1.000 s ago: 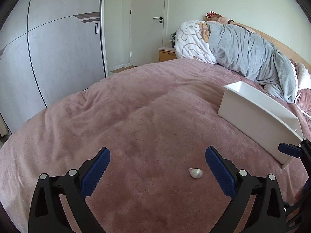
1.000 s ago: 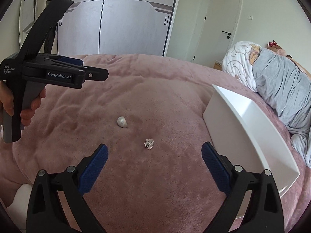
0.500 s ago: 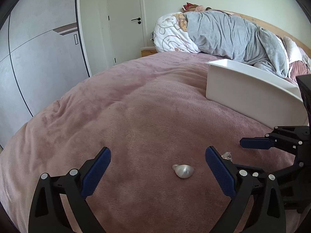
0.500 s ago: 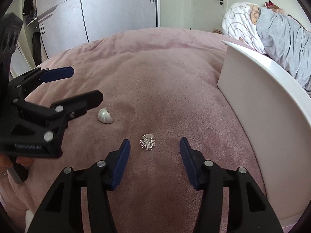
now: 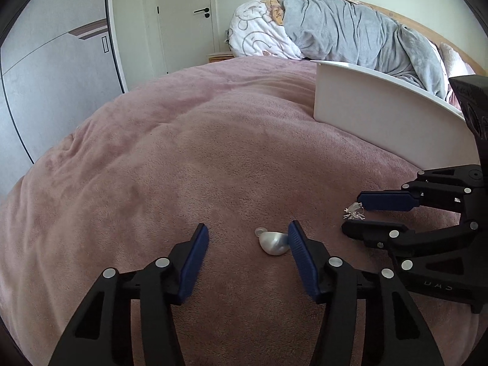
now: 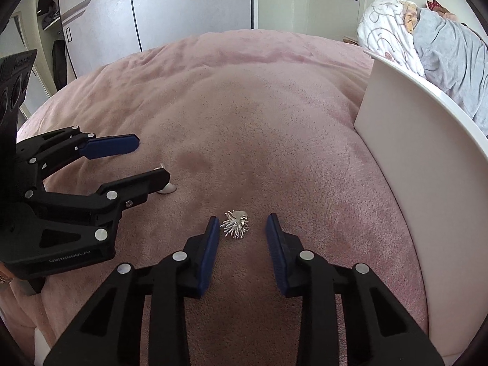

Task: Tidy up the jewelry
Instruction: 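Grasp the silver tassel earring with the right tool while the left approaches the shell pendant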

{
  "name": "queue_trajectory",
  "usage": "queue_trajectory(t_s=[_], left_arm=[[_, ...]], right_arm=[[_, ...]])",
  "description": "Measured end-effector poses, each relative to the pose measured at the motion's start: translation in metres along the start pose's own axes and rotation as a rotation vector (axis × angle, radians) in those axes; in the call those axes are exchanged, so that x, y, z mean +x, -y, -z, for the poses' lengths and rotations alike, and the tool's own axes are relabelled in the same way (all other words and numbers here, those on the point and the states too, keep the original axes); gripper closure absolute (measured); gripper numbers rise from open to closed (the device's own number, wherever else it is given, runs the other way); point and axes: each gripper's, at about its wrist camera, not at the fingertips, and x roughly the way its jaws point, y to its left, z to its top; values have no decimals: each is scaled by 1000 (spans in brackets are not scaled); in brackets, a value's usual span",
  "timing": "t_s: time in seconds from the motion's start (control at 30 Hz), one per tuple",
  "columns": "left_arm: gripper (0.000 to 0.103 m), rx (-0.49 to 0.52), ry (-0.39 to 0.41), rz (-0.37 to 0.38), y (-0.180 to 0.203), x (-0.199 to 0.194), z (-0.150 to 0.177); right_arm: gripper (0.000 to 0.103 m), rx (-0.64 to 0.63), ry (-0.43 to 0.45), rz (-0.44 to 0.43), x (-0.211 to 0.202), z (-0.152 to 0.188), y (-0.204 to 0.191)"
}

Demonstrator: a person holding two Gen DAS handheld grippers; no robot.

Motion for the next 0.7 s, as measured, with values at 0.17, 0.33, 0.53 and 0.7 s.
queue_trajectory(t_s=[0.17,0.33,0.53,0.7], left_arm=[[80,59,-11,42,11,3,2],[81,41,-20,43,11,1,4],[98,-63,-48,105,-2,-10,13],[97,-130,-31,126,-13,-21,19]], right_arm=[[84,-16,-17,-16,6,-1,-3],[85,-19,-12,-15,6,0,-2],[85,-16,-5,-26,-1,0,-4],[85,-24,5,-40,-15,1,-2]])
